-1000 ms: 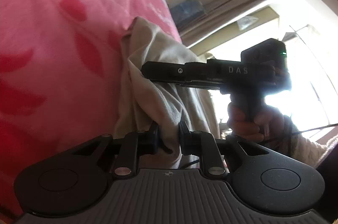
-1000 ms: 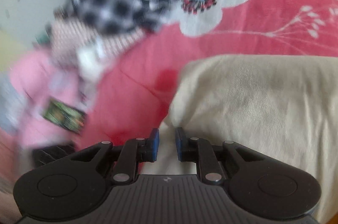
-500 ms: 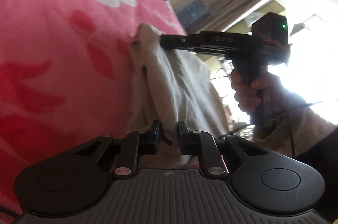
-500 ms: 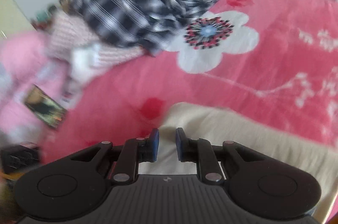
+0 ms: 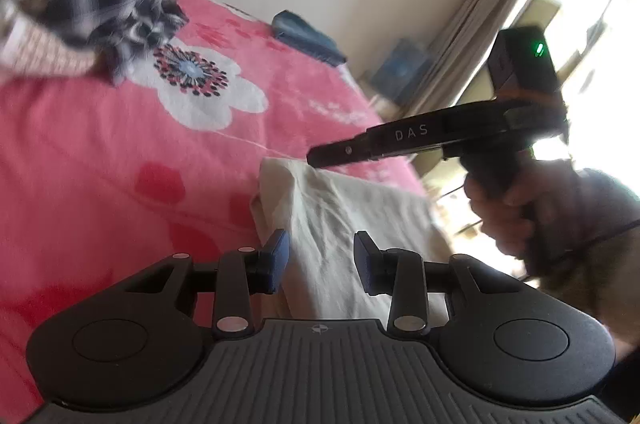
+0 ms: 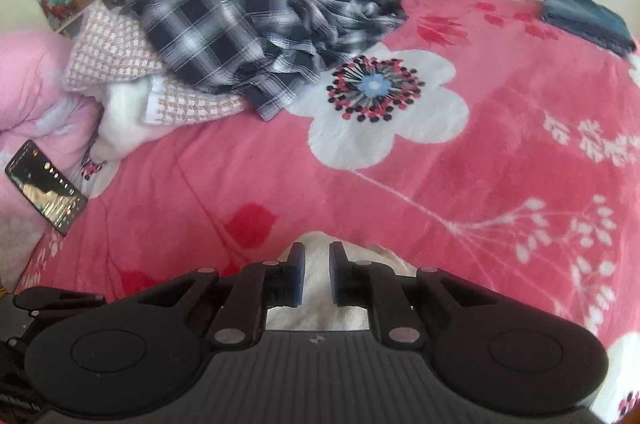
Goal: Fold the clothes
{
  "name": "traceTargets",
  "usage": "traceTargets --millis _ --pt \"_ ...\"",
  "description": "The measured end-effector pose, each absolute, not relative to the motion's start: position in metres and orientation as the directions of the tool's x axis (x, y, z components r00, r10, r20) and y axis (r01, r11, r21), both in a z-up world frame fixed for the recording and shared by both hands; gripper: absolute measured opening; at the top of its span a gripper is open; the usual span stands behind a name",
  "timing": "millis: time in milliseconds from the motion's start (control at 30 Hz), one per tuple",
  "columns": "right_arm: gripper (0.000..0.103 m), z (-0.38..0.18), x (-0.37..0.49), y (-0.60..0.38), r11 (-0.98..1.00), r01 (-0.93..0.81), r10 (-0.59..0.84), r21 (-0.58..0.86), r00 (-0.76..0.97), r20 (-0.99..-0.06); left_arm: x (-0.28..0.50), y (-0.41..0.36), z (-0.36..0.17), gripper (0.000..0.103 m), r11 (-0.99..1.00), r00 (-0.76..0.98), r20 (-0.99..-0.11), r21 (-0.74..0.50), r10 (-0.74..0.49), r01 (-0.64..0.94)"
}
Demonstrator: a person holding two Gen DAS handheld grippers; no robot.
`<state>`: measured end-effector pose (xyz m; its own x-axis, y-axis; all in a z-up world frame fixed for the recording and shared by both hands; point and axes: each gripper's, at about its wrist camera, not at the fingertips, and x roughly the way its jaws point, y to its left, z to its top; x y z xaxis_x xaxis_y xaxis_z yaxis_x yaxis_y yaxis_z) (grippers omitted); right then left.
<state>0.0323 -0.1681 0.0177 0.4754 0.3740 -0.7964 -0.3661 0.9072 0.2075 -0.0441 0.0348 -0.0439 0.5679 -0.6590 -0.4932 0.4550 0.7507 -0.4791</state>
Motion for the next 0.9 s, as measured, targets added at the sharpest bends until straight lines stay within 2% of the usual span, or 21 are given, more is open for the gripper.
traceTargets --millis 133,367,633,833,900 --pt "0.014 0.008 0.028 -0.175 0.923 -0.303 0.359 0.235 0.468 -0.808 -0.041 0.015 -0.04 0.035 0.798 0.578 -0.552 -0.375 -0.602 0.473" --pt "0.014 0.002 0.022 -0.19 0.931 -0.239 0.359 0.275 0.473 -0.805 -0.029 0.007 -0.051 0.035 0.834 0.557 -0.624 -0.361 -0.549 0.418" --pt "0.014 -0.003 0.022 -0.195 0.929 -0.222 0.368 0.296 0.469 -0.803 -0.021 0.014 -0.057 0.035 0.815 0.498 -0.645 -0.458 -0.58 0.356" --pt "0.014 -0.007 0.022 -0.198 0.927 -0.212 0.374 0.309 0.467 -0.801 -0.015 0.014 -0.059 0.035 0.775 0.457 -0.627 -0.536 -0.631 0.334" --pt "0.014 -0.008 0.023 -0.199 0.927 -0.207 0.376 0.314 0.468 -0.8 -0.016 0.012 -0.059 0.022 0.763 0.447 -0.619 -0.542 -0.646 0.351"
